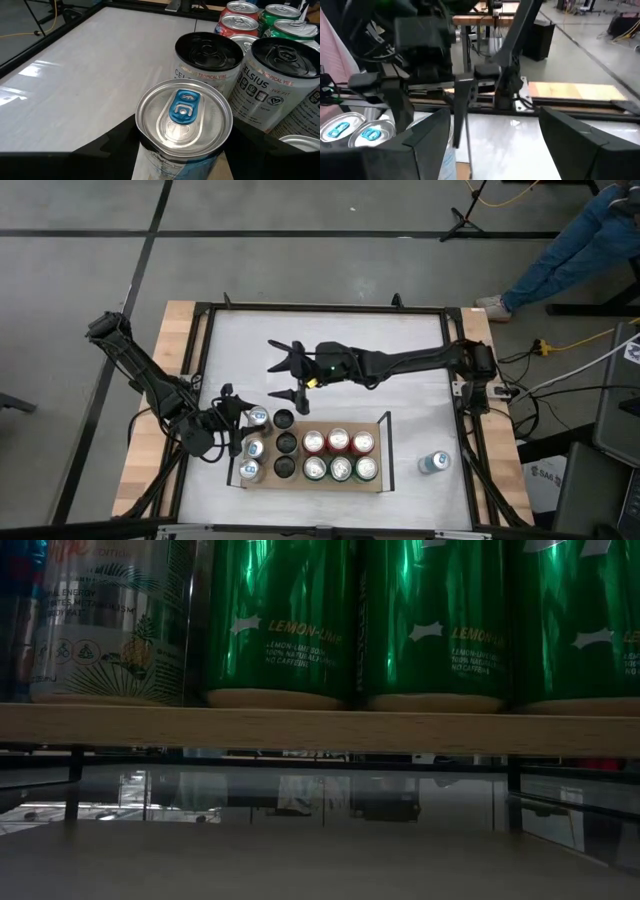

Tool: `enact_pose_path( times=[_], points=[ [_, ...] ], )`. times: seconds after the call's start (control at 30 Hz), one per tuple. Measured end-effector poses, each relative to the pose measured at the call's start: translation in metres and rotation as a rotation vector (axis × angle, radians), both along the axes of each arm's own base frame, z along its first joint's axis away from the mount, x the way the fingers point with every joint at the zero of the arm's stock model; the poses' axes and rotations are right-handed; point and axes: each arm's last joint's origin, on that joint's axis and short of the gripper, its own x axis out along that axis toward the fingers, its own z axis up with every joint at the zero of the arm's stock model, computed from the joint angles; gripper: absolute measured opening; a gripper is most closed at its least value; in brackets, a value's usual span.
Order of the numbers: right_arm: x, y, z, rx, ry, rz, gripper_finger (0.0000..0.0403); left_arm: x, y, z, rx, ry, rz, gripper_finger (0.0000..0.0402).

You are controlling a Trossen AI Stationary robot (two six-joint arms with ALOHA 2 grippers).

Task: Place canned beverage on shelf
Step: Put the top blue soda can on the shelf aligned with the other blue soda can

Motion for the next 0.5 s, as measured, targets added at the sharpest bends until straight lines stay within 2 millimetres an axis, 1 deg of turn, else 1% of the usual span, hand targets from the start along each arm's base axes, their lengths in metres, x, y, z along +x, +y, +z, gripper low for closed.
enact_pose_path(
  times=[0.13,0.33,0.5],
  points=[
    [0.004,0.000,-0.010,0.048,0.027,-0.007,0.0294,0.000,0.000,0.000,0.000,0.000,0.000,0.0229],
    [0.007,0.002,-0.022,0.052,0.077,-0.006,0.0294,0.000,0.000,0.000,-0.008,-0.008,0.000,0.0229],
    [0.007,0.001,-0.021,0.052,0.076,-0.007,0.0294,0.001,-0.002,0.002,-0.024,-0.023,0.000,0.0229]
  ],
)
